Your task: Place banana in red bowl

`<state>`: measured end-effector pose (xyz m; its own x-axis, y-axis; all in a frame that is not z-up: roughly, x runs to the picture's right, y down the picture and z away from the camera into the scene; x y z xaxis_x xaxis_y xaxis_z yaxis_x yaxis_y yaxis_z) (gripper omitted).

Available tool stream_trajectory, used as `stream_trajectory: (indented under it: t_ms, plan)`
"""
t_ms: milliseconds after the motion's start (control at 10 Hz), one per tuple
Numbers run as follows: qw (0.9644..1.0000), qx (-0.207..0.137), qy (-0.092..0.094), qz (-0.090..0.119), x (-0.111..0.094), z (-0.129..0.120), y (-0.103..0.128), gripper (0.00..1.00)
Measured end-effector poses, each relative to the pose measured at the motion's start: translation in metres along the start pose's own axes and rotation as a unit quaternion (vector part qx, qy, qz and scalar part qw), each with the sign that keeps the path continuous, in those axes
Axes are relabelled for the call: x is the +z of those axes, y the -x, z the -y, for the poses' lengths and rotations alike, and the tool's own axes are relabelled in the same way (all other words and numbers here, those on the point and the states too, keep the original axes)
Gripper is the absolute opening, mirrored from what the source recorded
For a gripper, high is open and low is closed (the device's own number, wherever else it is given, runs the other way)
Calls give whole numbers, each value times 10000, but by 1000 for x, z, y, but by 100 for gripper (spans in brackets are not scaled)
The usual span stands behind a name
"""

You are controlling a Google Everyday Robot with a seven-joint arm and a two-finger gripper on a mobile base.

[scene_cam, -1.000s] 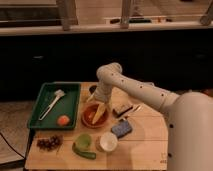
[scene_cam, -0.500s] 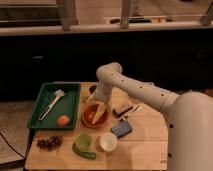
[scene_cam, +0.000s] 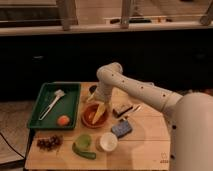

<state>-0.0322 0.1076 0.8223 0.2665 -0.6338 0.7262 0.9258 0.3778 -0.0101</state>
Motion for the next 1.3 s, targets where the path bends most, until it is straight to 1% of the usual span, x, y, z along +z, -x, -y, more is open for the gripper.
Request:
stream_trajectory:
  t_ms: [500,1300]
  plan:
    - [9997,-141,-135,-156,-7,3,1,80]
    - [9997,-152,-137,-160,-7,4,1,80]
